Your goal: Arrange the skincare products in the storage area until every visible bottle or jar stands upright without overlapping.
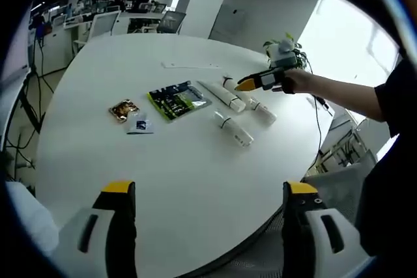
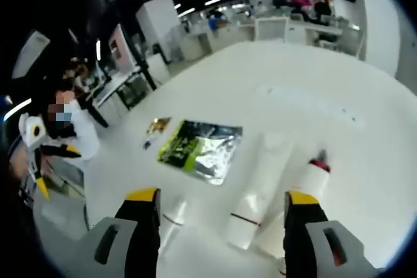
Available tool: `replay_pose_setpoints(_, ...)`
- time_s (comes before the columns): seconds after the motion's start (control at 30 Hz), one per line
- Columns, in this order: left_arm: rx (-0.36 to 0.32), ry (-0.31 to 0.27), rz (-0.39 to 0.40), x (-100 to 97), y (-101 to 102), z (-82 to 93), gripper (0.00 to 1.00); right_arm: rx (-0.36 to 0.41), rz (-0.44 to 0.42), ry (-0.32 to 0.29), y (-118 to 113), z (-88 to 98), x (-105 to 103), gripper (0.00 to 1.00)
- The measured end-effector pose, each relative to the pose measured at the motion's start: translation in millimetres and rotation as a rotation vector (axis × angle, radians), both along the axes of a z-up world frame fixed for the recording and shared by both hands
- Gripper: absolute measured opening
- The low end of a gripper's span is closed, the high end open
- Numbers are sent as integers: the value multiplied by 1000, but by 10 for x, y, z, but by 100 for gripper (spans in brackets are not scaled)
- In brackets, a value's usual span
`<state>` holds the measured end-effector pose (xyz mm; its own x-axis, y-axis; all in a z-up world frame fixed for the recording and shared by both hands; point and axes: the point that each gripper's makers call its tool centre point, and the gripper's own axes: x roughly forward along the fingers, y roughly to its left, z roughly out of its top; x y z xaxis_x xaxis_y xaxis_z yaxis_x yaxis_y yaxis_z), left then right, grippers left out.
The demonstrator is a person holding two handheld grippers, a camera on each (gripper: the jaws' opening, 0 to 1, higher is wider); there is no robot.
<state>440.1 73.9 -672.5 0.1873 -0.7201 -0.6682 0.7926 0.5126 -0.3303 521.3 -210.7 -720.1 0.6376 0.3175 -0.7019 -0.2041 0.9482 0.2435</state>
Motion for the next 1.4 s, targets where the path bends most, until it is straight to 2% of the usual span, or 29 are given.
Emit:
replay_pose_setpoints(0.33,3,9,4,32,2,-75,88,-94,-33,76,-184,-329,299,73)
replay_pose_setpoints(0.63,7,16,17,44,50,-122,88,-129,-42,89,-283,-420,500,67)
replay_pose_setpoints(0.77,11,19,23,54,74,-137,88,-189,-51,136,-344,-514,519,54)
replay_pose_setpoints(0.9,14,23,23,58,67,-162,88,-164,-94,179,-304,-586,547,56)
replay_pose_setpoints(1.0,19,19,15,58,52,-167,88,-233,-106,200,-359,-638,547,51)
replay_pose_setpoints(1.2,25,16,14,65,62,-178,88,-266,-125,197,-386,-669,616,52)
replay_pose_setpoints(1.33,32,19,17,65,97,-206,88,-318,-137,210,-457,-710,612,45)
replay_pose_setpoints(1.4,33,20,18,65,108,-216,88,-299,-162,201,-466,-696,624,41)
